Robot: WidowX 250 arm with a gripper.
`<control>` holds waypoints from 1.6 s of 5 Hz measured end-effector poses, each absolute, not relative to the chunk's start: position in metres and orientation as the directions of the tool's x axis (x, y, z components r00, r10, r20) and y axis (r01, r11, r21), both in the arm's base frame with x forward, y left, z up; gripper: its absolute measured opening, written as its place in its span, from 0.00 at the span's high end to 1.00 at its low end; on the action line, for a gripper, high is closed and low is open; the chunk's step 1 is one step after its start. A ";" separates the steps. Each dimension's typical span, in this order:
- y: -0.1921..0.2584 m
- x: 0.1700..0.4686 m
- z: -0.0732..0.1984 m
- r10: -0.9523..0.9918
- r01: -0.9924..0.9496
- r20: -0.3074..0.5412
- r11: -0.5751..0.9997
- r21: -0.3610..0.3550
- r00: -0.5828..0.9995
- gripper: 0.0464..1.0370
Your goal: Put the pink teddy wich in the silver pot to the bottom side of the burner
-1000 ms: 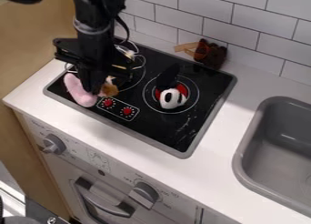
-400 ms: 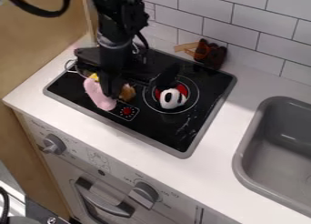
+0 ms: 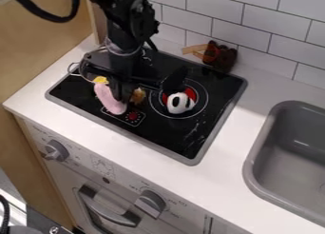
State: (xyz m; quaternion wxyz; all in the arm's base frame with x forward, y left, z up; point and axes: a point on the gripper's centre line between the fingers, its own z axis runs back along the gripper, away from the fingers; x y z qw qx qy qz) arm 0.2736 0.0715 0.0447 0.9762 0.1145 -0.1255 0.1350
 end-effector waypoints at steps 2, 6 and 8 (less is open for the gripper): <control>0.071 0.276 0.040 0.230 -0.288 0.283 0.940 0.181 0.931 0.84; 0.084 0.273 0.050 0.224 -0.256 0.192 0.952 0.167 0.956 0.04; 0.104 0.269 0.086 0.222 -0.235 0.093 0.957 0.167 0.971 0.04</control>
